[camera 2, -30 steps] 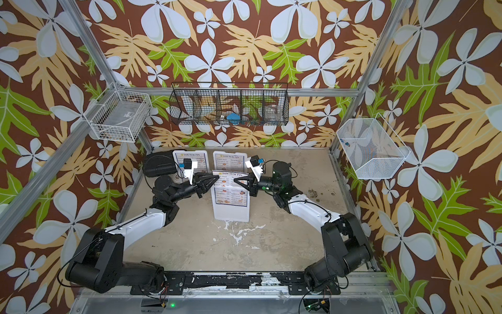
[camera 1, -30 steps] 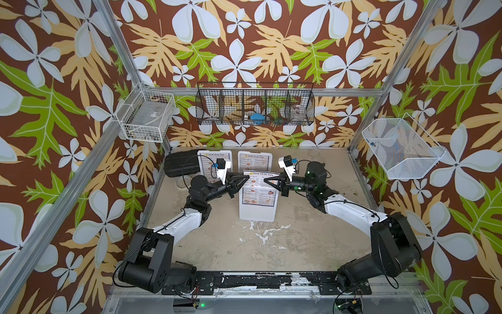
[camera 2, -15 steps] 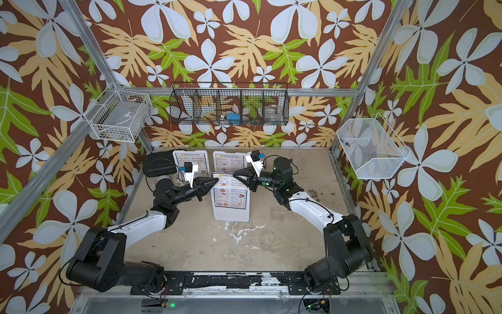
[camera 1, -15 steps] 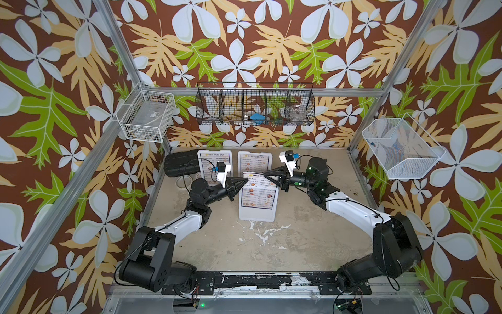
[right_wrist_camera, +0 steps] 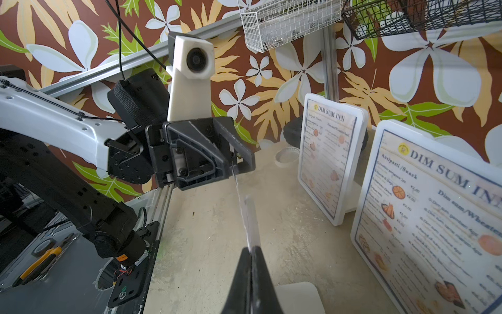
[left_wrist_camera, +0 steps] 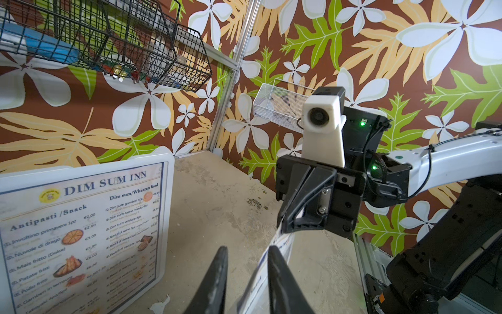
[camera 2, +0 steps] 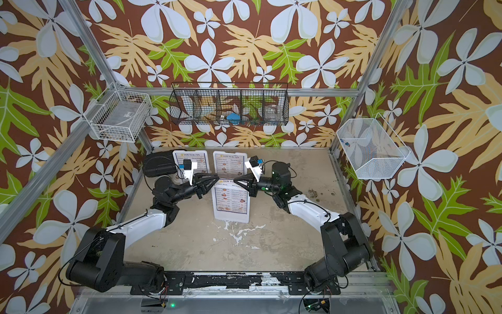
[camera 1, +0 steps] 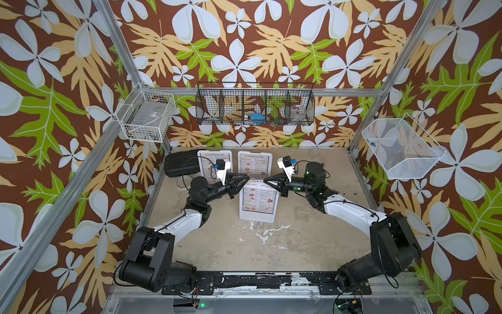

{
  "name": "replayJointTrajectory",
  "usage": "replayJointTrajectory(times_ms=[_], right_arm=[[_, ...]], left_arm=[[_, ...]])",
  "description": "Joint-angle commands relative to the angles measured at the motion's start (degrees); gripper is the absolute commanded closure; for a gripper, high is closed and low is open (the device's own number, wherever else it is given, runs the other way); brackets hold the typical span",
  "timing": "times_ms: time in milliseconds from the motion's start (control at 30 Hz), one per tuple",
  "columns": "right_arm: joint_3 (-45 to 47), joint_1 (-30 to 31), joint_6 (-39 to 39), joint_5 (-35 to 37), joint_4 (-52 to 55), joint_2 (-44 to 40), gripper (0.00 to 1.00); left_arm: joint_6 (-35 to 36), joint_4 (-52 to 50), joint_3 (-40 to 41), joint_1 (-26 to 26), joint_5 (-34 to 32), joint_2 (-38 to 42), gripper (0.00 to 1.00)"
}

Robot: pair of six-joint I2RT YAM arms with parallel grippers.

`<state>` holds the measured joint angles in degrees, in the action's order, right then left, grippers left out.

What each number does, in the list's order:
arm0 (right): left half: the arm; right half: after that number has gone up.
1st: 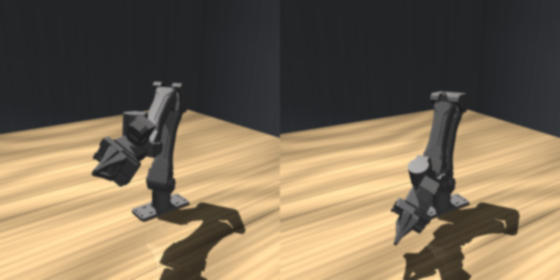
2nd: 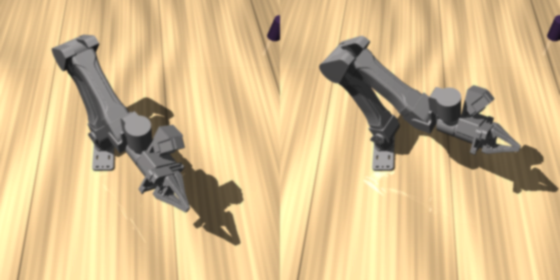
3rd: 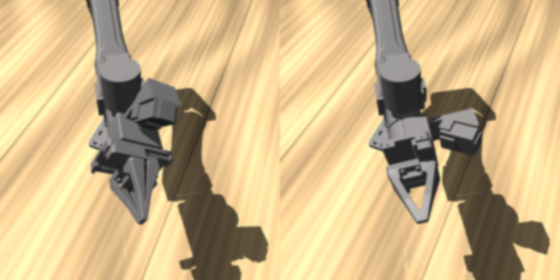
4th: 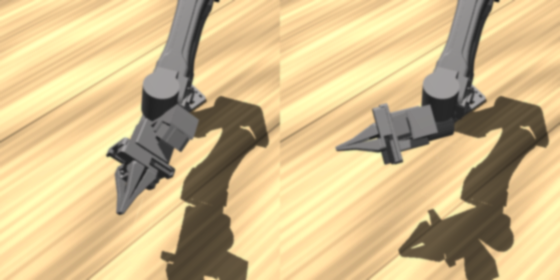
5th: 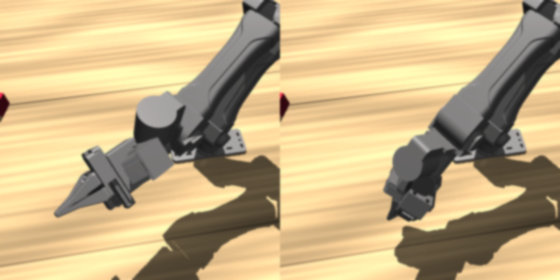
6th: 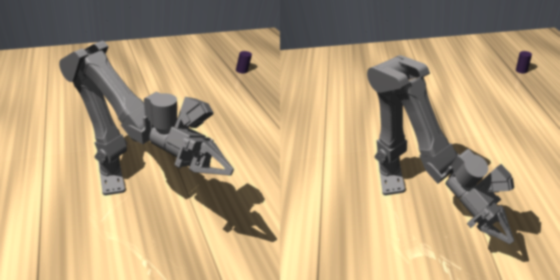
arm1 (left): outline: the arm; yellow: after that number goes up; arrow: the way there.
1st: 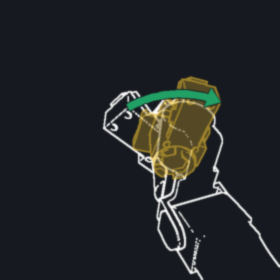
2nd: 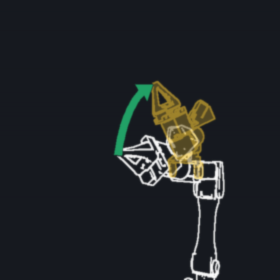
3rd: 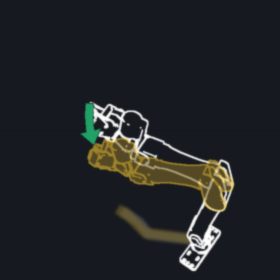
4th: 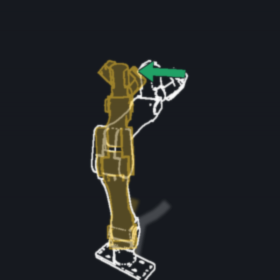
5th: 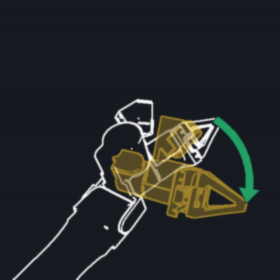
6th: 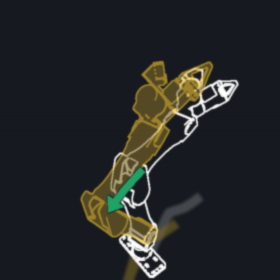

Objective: Insert the menus into the narrow rack
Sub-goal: Insert the menu into the narrow rack.

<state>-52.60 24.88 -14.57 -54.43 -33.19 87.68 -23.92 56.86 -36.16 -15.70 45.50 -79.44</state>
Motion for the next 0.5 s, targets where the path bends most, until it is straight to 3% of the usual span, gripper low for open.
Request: replayJointTrajectory(times_ms=[0, 133, 467], right_arm=[[0.09, 0.11, 0.33, -0.86, -2.05, -0.43, 1.0], [-0.31, 0.13, 0.24, -0.2, -1.54, -1.23, 0.89], [-1.65, 0.09, 0.86, 3.0, 1.28, -3.99, 0.77]], left_arm=[[0.28, 0.44, -0.4, 0.02, 0.96, -0.49, 0.84], [0.28, 1.31, 0.6, 0.02, 1.04, -1.15, 0.95], [-0.07, 3.3, 2.5, 0.0, 1.07, -2.05, 0.95]])
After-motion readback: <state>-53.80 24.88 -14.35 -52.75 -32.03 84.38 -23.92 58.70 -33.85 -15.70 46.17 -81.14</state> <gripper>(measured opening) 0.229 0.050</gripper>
